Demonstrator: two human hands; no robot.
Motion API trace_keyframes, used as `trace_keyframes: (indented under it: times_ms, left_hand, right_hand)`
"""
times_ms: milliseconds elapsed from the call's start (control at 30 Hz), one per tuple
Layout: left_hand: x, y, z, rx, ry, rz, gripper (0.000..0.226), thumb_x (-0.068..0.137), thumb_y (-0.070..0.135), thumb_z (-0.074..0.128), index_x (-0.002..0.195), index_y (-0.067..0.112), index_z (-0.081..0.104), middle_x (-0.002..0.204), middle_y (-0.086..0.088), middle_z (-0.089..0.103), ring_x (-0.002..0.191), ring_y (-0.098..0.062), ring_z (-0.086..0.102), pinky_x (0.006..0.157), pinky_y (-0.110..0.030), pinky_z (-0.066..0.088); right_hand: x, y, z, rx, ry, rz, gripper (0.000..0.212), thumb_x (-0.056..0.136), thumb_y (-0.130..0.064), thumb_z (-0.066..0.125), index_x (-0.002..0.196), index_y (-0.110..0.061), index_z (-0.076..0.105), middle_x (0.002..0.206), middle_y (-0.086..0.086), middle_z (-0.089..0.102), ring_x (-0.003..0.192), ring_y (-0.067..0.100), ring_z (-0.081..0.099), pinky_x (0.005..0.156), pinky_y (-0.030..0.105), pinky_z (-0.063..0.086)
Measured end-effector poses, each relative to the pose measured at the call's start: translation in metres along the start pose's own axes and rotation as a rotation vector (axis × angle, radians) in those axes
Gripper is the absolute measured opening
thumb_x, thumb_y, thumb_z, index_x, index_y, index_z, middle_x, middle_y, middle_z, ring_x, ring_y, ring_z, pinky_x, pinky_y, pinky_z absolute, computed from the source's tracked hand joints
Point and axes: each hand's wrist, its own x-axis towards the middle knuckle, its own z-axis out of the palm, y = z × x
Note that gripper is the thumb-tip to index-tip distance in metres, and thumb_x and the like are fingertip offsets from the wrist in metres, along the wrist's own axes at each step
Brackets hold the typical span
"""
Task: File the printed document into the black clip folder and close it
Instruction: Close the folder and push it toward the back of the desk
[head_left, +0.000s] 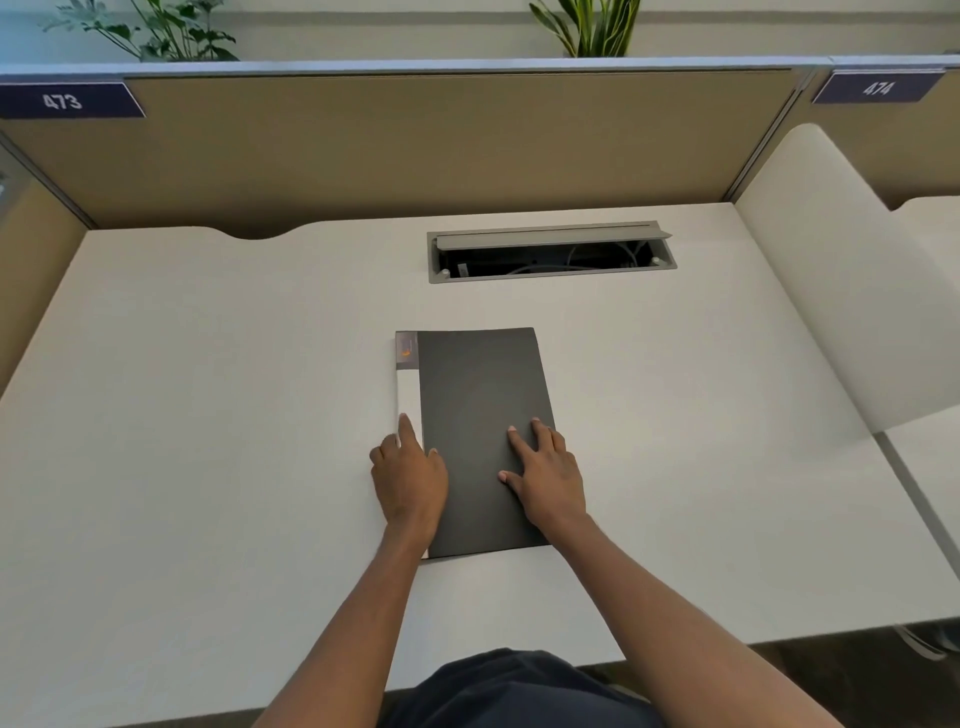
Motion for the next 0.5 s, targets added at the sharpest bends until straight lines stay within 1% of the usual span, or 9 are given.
trace_keyframes:
  times_ms: [67,133,200,233,267,333,367,433,500]
  left_hand:
    - [0.007,0.002,-0.004,-0.173,0.009,-0.105,0.07,0.099,0.024,0.061,0.159,0.009,0.029,0.138,-0.021,0.057,0.133,-0.04,0.046,0.104,-0.048,0.045]
    - [0.017,0.001,-0.01,-0.296,-0.001,-0.238,0.065,0.097,0.021,0.065,0.153,0.003,0.038,0.136,-0.024,0.06,0.131,-0.043,0.05,0.104,-0.049,0.045]
    - [0.026,-0.004,-0.015,-0.447,-0.012,-0.283,0.039,0.095,0.018,0.069,0.129,0.0,0.061,0.118,-0.02,0.069,0.116,-0.042,0.062,0.093,-0.044,0.051]
    - [0.028,-0.007,-0.017,-0.548,-0.026,-0.283,0.026,0.094,0.016,0.069,0.115,0.0,0.067,0.107,-0.017,0.07,0.105,-0.041,0.066,0.087,-0.043,0.055]
    - [0.03,-0.01,-0.019,-0.641,-0.052,-0.288,0.021,0.095,0.014,0.068,0.111,0.002,0.068,0.106,-0.015,0.071,0.101,-0.039,0.068,0.087,-0.044,0.059]
    - [0.034,-0.014,-0.024,-0.803,-0.127,-0.323,0.027,0.096,0.01,0.067,0.123,0.008,0.065,0.119,-0.013,0.071,0.105,-0.037,0.07,0.094,-0.051,0.059]
    - [0.036,-0.017,-0.025,-0.876,-0.163,-0.34,0.029,0.097,0.01,0.066,0.126,0.011,0.064,0.121,-0.012,0.071,0.104,-0.036,0.071,0.09,-0.05,0.06]
    - [0.039,-0.02,-0.03,-0.99,-0.211,-0.38,0.028,0.098,0.01,0.065,0.125,0.018,0.064,0.118,-0.01,0.071,0.095,-0.033,0.073,0.075,-0.042,0.062]
    - [0.041,-0.024,-0.033,-1.047,-0.244,-0.398,0.026,0.099,0.01,0.064,0.123,0.022,0.063,0.114,-0.009,0.071,0.093,-0.033,0.073,0.074,-0.041,0.061]
  right_hand:
    - [0.0,0.002,0.001,0.013,0.001,-0.003,0.07,0.097,-0.054,0.054,0.159,-0.032,0.029,0.167,0.005,0.019,0.154,0.026,0.019,0.119,0.041,0.035]
    - [0.0,0.004,0.001,0.041,0.003,-0.003,0.067,0.097,-0.052,0.055,0.158,-0.033,0.032,0.167,0.004,0.021,0.153,0.026,0.021,0.118,0.04,0.035]
    - [0.0,0.007,0.0,0.063,0.013,-0.002,0.06,0.099,-0.047,0.055,0.155,-0.035,0.036,0.166,0.003,0.025,0.152,0.025,0.024,0.117,0.039,0.036]
    - [0.0,0.008,0.0,0.075,0.019,0.0,0.057,0.1,-0.043,0.054,0.154,-0.036,0.038,0.165,0.002,0.027,0.151,0.025,0.026,0.116,0.039,0.037]
    - [0.002,0.009,-0.001,0.096,0.026,0.003,0.053,0.101,-0.039,0.054,0.153,-0.036,0.041,0.164,0.001,0.029,0.149,0.025,0.028,0.116,0.039,0.037]
    - [0.005,0.011,-0.004,0.189,0.056,0.021,0.048,0.101,-0.031,0.056,0.148,-0.034,0.049,0.159,0.002,0.036,0.145,0.025,0.035,0.115,0.039,0.038]
    - [0.006,0.012,-0.005,0.267,0.08,0.041,0.047,0.099,-0.028,0.059,0.145,-0.031,0.052,0.155,0.003,0.04,0.143,0.025,0.038,0.115,0.038,0.038]
    - [0.009,0.015,-0.009,0.452,0.128,0.116,0.05,0.095,-0.026,0.066,0.144,-0.025,0.052,0.15,0.007,0.041,0.14,0.028,0.04,0.114,0.037,0.038]
    - [0.013,0.019,-0.016,0.571,0.15,0.206,0.064,0.092,-0.03,0.072,0.149,-0.019,0.044,0.151,0.01,0.04,0.141,0.03,0.038,0.115,0.038,0.036]
